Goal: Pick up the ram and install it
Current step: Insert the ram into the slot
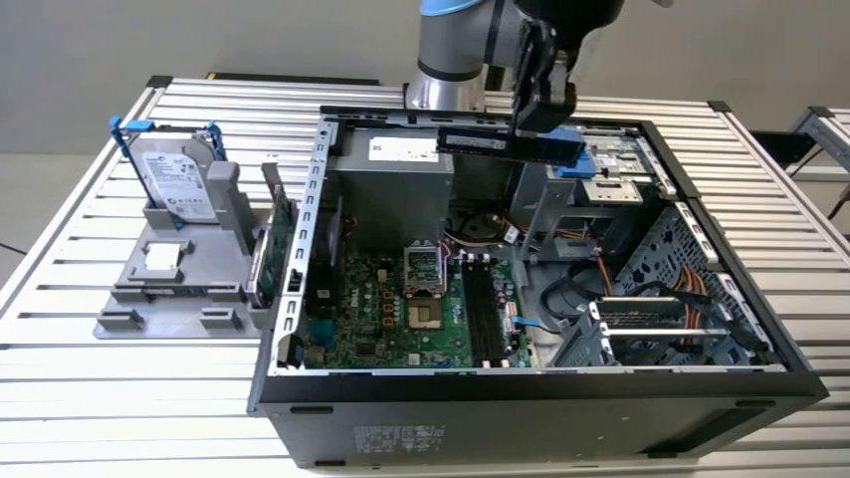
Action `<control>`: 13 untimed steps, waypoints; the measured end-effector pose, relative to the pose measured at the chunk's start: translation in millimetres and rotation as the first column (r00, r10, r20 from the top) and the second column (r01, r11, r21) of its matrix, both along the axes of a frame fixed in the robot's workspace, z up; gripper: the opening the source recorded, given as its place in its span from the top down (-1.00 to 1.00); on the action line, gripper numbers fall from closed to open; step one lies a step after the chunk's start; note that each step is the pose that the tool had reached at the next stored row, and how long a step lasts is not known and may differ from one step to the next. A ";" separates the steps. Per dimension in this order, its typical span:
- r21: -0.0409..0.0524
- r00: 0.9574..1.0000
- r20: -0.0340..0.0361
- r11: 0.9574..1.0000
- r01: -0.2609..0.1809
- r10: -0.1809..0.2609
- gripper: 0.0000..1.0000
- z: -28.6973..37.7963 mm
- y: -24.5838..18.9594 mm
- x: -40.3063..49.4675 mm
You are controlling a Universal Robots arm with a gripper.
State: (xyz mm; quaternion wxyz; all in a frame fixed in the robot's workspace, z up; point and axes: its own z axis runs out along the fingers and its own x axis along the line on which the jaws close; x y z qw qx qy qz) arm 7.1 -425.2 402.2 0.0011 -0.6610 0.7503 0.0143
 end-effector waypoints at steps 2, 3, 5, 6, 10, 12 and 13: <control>0.000 1.000 0.000 1.000 0.031 -0.031 1.00 0.0 0.0 0.0; 0.000 0.999 0.000 0.999 0.046 -0.046 1.00 0.0 0.0 0.0; 0.000 0.997 0.000 0.997 0.075 -0.075 1.00 0.0 0.0 0.0; 0.000 0.994 0.000 0.994 0.105 -0.105 1.00 0.0 0.0 0.0; 0.000 0.987 0.000 0.987 0.163 -0.163 1.00 0.0 0.0 0.0; 0.000 0.974 0.000 0.974 0.226 -0.226 1.00 0.0 0.0 0.0; 0.000 0.969 0.000 0.969 0.246 -0.246 1.00 0.0 0.0 0.0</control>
